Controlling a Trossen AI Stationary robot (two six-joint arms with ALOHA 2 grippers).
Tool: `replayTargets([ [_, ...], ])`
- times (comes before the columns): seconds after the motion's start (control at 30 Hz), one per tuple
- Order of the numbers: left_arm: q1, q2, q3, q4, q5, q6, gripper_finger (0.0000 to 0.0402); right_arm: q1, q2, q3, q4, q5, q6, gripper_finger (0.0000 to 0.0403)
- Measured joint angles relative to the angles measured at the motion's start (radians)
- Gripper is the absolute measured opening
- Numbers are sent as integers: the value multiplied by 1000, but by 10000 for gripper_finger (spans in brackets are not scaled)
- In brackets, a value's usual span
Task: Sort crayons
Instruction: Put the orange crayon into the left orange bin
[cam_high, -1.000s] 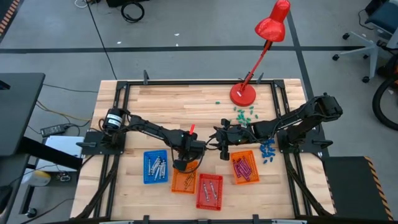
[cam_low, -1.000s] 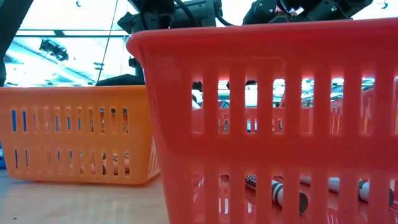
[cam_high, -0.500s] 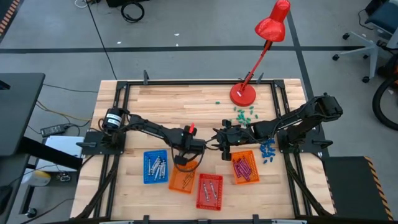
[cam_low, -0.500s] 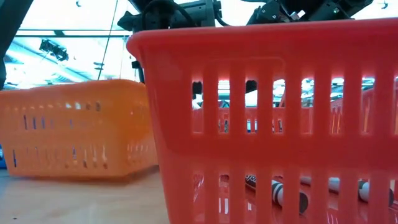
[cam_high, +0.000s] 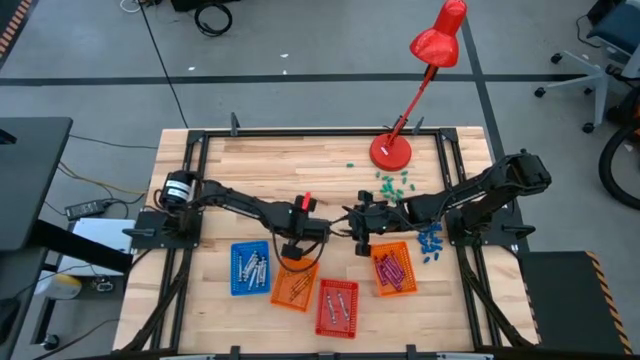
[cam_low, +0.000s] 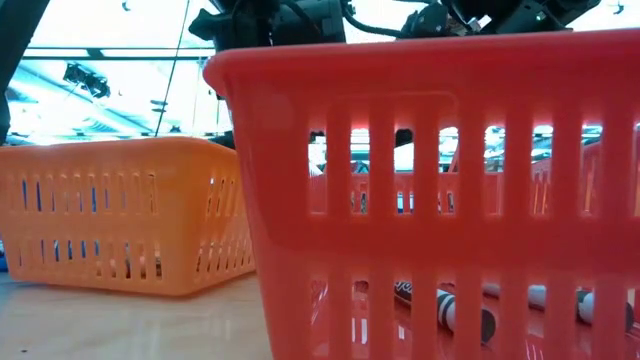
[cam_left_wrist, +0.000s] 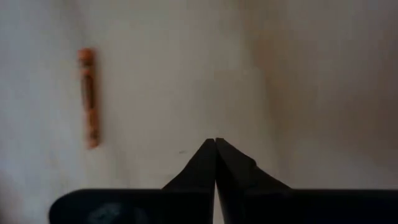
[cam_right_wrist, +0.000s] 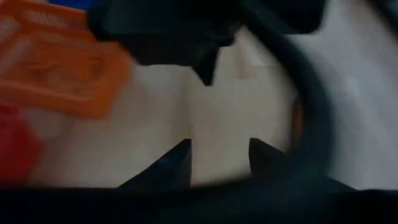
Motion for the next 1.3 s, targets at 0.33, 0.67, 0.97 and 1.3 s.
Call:
replayTargets([
  [0.33,170,-4,0,92,16,93,30,-329,18,2,28,-94,37,131],
  [0.67,304,-153,-186,316,135,279,7,-537,234,115,66,-214,39,119],
  [0.97,426,-391,-385,420,162,304,18,-648,508,511,-322,-234,92,119],
  [1.3,429,-501,-447,437,176,254,20,-677,596,608,-436,-330,90,119],
])
